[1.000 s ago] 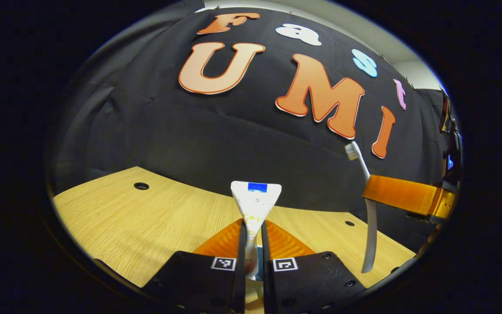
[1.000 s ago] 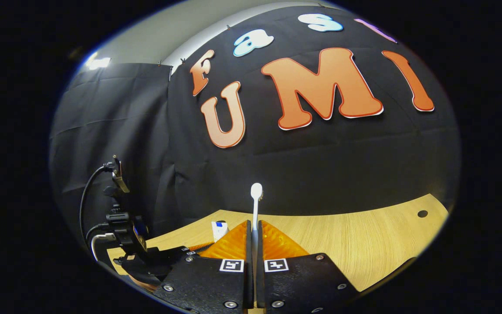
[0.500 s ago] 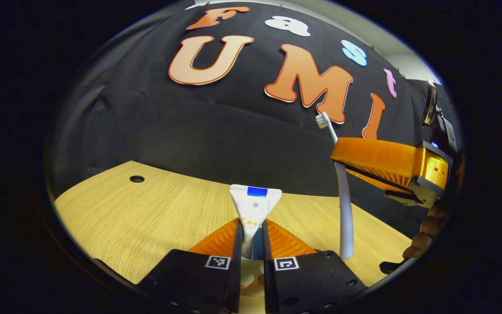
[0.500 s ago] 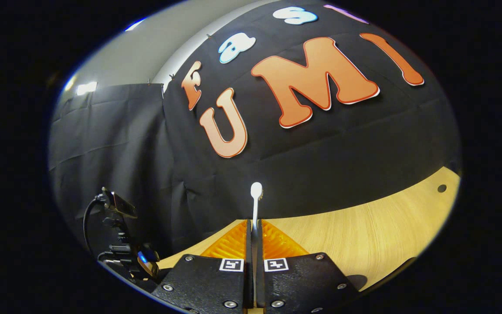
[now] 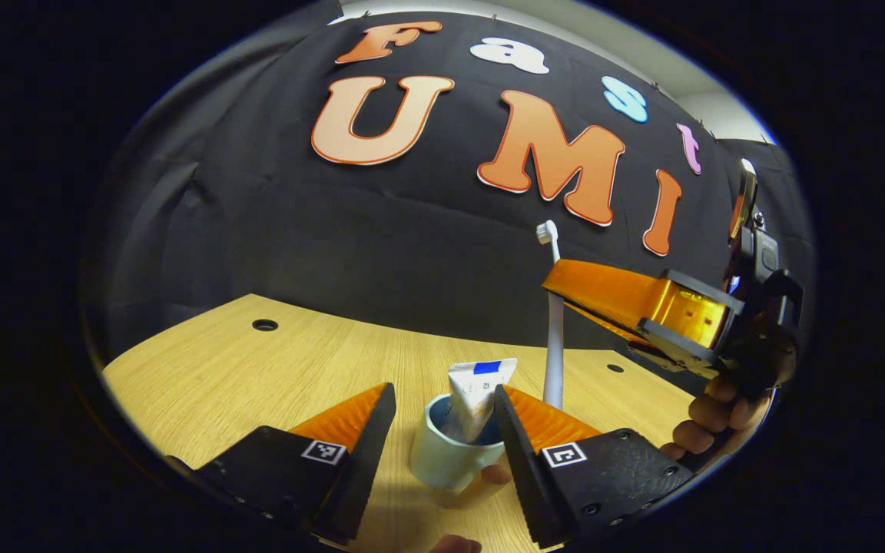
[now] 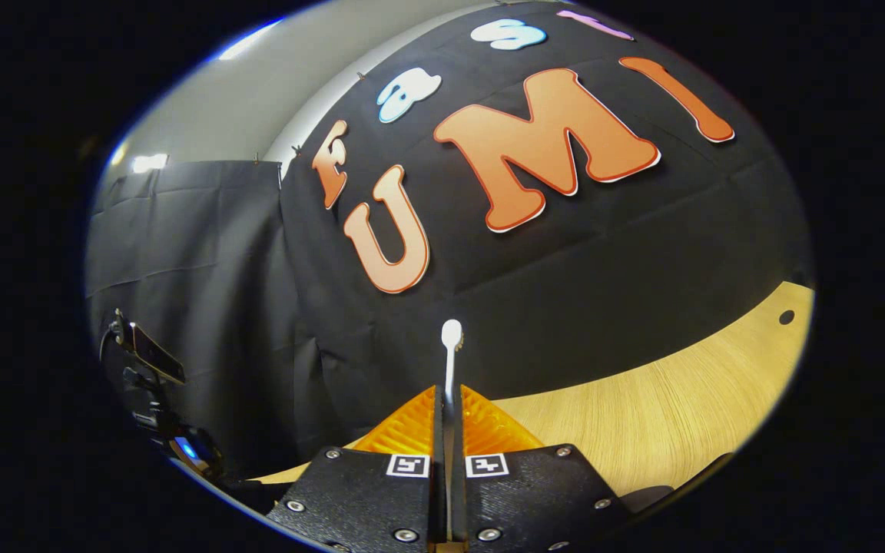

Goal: Put the toothbrush and toothpaste on the desktop into the cup, then pick up the cup and place it on the coaster on the desktop.

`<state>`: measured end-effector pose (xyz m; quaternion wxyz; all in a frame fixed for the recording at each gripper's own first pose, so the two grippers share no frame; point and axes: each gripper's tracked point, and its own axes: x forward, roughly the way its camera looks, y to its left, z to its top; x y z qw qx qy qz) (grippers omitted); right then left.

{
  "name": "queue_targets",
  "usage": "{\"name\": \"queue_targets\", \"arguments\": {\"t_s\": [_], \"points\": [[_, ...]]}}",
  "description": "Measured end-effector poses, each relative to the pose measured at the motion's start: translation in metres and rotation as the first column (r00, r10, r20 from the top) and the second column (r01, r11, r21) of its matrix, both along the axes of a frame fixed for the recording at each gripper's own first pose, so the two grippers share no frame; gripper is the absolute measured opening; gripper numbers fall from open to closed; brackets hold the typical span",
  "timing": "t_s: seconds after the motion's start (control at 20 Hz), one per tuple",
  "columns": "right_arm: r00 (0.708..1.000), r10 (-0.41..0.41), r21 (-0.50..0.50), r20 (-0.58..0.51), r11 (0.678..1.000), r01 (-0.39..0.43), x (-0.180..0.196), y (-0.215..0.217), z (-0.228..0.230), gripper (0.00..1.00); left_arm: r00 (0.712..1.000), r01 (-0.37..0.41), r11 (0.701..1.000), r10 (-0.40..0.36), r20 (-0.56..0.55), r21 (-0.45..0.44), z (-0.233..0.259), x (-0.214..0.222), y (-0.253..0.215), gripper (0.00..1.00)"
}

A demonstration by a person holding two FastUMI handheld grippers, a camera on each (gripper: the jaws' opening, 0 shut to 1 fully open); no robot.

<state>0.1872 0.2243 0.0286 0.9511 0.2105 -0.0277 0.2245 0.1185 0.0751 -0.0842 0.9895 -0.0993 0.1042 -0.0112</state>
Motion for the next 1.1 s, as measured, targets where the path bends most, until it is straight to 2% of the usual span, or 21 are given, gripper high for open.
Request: {"name": "queue_targets", "arguments": {"t_s": [0.15, 0.25, 0.35, 0.55, 0.65, 0.75, 1.1], "points": [[0.999, -0.034, -0.002, 0.023, 0.999, 0.034, 0.013, -0.002, -0.007, 0.03, 0.999, -0.037, 0.999, 0.037, 0.025, -0.003, 0.009, -0.009, 0.014, 0.77], [0.998, -0.048, 0.012, 0.03, 0.999, 0.047, 0.02, -0.002, -0.01, 0.03, 0.997, -0.068, 0.997, 0.066, 0.044, 0.042, 0.011, -0.014, 0.029, 0.77], [0.998, -0.049, 0.018, 0.037, 0.999, 0.048, 0.023, -0.001, -0.017, 0.03, 0.99, -0.092, 0.992, 0.081, 0.117, 0.09, 0.025, -0.015, 0.04, 0.78], [0.998, -0.049, 0.0, 0.034, 0.999, 0.049, 0.03, 0.005, -0.029, 0.05, 0.979, -0.094, 0.994, 0.083, 0.184, 0.052, 0.038, -0.021, 0.045, 0.77], [0.999, -0.046, -0.006, 0.022, 0.999, 0.046, 0.031, 0.007, -0.035, 0.05, 0.979, -0.115, 0.993, 0.108, 0.175, 0.034, 0.033, -0.027, 0.047, 0.77], [0.999, -0.04, -0.012, 0.006, 0.999, 0.04, 0.03, 0.009, -0.043, 0.05, 0.981, -0.143, 0.987, 0.133, 0.142, 0.068, 0.024, -0.029, 0.052, 0.77], [0.999, -0.034, -0.089, -0.036, 0.996, 0.03, 0.017, 0.002, -0.064, 0.07, 0.983, -0.13, 0.988, 0.118, 0.137, 0.082, 0.029, -0.037, 0.037, 0.77]]}}
